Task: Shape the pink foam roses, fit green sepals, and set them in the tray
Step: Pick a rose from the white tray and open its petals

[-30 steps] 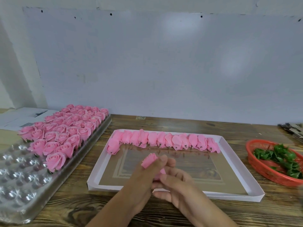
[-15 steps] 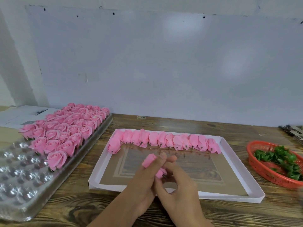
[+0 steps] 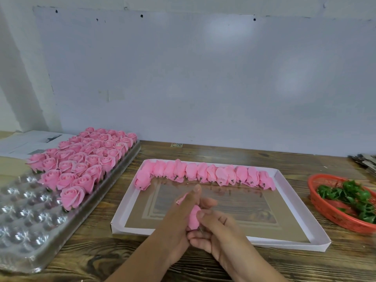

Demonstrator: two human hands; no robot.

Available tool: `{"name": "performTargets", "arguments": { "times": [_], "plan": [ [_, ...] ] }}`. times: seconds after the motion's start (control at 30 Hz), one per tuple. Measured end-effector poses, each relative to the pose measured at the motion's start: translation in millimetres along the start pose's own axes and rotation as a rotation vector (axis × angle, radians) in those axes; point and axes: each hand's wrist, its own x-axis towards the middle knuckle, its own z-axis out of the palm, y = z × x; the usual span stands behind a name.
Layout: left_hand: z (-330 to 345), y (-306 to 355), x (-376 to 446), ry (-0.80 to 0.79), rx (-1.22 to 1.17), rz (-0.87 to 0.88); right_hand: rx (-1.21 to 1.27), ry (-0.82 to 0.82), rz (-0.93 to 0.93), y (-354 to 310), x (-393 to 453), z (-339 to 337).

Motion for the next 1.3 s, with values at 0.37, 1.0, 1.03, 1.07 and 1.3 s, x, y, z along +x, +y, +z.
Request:
{"name": "performTargets", "arguments": {
  "times": [0.37,1.0,1.03,1.07,1.3],
  "plan": [
    [4.3,-2.0,0.5,0.033,-0.110,0.033,-0.775,0.270,-0.633,15.8,-6.0,4.1],
    [2.8,-1.3,4.5,0.102,-0.112,0.073,-0.576,0.246,-0.374,13.1,-1.9,4.6],
    [3.4,-0.7,4.0,0.101,-0.052,0.108,-0.497,0.242,-0.338,10.6,-0.9,4.9],
    [4.2,-0.2,2.7,0.103,0.029,0.159,-0.406,0.226,-0.286,6.7,-0.9,5.0],
    [-2.7,-7.2,1.1,0.257,0.789,0.685,-0.055,0.120,0.040,-7.3,-0.7,0.1]
  ]
}}
